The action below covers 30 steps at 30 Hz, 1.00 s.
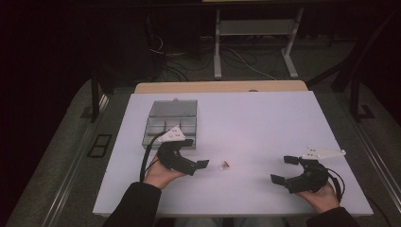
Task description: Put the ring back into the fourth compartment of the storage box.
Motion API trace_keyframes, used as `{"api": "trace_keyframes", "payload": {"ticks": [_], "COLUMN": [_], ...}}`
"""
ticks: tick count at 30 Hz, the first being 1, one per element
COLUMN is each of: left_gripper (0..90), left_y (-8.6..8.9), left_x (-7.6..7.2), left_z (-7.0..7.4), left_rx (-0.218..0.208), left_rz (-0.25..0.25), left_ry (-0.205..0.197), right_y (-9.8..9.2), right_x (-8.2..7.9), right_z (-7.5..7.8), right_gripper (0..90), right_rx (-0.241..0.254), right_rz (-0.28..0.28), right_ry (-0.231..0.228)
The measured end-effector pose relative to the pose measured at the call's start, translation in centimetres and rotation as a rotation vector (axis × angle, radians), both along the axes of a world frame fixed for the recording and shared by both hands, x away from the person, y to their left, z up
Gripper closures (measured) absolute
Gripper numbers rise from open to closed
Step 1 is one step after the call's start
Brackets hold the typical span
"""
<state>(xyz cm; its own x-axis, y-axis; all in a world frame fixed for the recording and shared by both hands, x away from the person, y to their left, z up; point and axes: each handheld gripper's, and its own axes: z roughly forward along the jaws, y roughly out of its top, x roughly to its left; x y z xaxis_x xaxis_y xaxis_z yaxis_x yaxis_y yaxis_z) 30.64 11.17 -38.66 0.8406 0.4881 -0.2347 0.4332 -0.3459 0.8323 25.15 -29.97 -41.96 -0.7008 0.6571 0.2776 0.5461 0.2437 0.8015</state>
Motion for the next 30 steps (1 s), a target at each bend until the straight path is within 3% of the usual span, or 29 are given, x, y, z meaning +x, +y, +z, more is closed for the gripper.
{"api": "trace_keyframes", "payload": {"ticks": [30], "left_gripper": [0.0], "left_y": [-3.4], "left_x": [2.0], "left_z": [-1.9], "left_rx": [0.071], "left_rz": [-0.054], "left_ry": [0.051], "right_y": [0.0], "right_x": [0.0], "right_z": [0.0], "right_gripper": [0.2], "right_rx": [-0.003], "right_rz": [0.005], "right_ry": [-0.002]}}
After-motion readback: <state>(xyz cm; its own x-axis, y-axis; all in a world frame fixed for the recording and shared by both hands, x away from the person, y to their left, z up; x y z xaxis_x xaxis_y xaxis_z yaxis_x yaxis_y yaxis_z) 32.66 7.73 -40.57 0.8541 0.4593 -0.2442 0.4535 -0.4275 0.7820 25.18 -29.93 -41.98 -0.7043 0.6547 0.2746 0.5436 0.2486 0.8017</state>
